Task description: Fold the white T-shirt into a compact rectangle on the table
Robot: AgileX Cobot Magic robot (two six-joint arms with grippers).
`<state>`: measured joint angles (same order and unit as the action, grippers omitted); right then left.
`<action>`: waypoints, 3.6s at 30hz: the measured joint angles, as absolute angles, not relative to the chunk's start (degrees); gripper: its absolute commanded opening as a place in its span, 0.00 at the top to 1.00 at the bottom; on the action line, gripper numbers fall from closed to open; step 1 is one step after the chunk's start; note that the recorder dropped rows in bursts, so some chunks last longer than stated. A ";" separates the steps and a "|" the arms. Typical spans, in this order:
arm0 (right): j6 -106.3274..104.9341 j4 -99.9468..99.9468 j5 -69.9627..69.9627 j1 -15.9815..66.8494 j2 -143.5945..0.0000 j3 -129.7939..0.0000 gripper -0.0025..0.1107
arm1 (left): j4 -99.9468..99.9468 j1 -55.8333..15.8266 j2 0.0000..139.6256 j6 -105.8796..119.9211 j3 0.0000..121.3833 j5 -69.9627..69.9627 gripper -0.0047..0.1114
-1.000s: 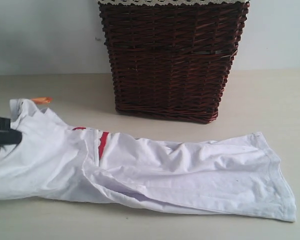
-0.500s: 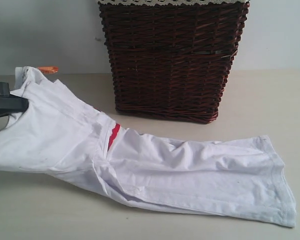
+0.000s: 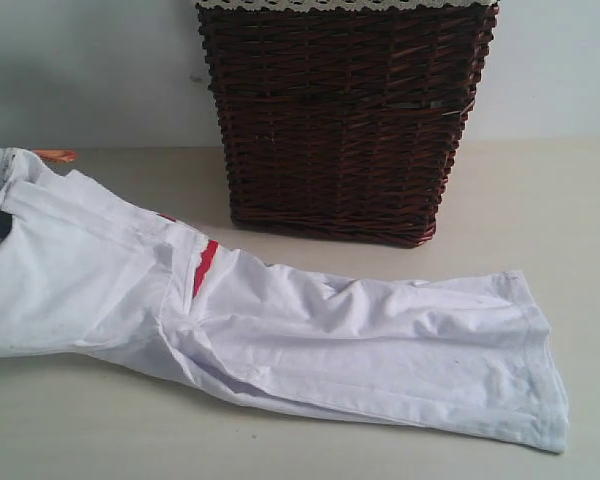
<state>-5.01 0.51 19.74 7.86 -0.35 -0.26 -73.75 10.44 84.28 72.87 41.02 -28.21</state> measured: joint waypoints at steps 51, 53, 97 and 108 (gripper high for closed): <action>-5.01 0.51 19.63 7.86 -0.35 -0.26 0.55 | -76.36 14.26 93.95 97.87 33.05 -30.78 0.55; -5.01 0.51 19.63 7.86 -0.35 -0.26 0.55 | -77.06 14.26 93.95 99.23 33.05 -30.78 0.64; -5.01 0.51 19.63 7.86 -0.35 -0.26 0.55 | -84.56 14.26 81.15 102.18 39.15 -29.29 0.96; -5.01 0.51 19.63 7.86 -0.35 -0.26 0.55 | -88.13 -4.35 81.27 103.19 41.88 -21.18 0.96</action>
<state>-5.01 0.51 19.63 7.86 -0.35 -0.26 -88.13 -4.35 81.27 103.19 41.88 -21.18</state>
